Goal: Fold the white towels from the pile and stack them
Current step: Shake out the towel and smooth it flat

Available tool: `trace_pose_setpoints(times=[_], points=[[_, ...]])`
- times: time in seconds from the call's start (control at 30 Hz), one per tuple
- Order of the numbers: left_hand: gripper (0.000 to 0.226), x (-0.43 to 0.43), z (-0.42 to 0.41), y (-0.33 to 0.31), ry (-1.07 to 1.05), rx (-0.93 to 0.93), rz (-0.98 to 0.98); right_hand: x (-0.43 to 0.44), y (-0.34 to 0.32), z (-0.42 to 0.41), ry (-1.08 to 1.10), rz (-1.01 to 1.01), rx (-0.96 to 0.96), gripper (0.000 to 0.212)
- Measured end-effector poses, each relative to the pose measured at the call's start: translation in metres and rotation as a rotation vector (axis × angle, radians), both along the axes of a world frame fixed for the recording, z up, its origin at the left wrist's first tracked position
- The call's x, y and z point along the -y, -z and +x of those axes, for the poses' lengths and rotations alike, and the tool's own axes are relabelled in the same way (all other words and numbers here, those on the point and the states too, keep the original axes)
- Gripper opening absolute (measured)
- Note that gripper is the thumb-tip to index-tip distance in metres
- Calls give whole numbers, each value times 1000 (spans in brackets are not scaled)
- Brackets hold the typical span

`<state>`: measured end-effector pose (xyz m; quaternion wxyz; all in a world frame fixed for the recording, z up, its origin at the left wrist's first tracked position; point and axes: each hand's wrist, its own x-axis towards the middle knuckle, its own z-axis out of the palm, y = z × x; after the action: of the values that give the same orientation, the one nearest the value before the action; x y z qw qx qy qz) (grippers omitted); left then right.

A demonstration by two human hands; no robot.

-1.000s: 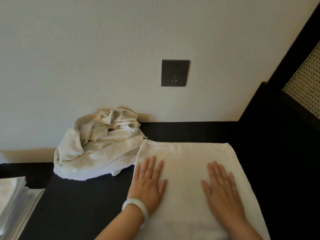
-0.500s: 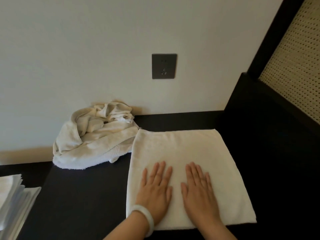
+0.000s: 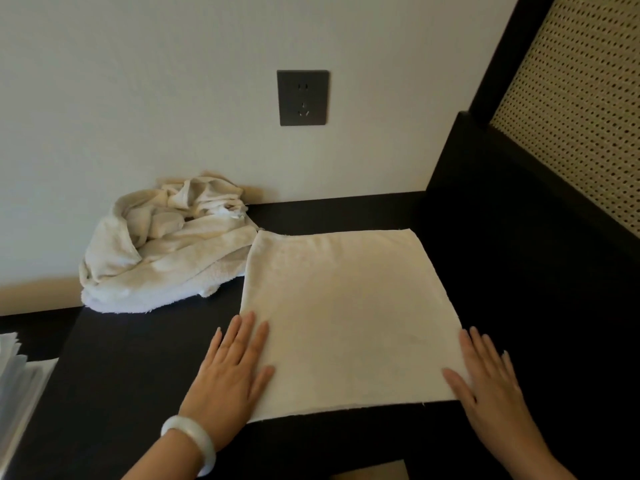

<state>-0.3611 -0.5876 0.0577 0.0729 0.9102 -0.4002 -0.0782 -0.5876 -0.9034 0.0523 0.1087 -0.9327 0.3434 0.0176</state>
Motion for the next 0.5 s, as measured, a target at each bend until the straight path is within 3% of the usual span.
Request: trace_pose_setpoints(times=[0.1,0.23,0.5], points=[[67,-13,-4,-6,158,-151,-117,2,-7,-8,-173,165,179,65],[57,-23,0,-10,174,-412,-245,6,-14,-10,-259,343,291,52],[10,-24,12,-14,169,-386,-291,11,-16,-6,-144,418,440,28]])
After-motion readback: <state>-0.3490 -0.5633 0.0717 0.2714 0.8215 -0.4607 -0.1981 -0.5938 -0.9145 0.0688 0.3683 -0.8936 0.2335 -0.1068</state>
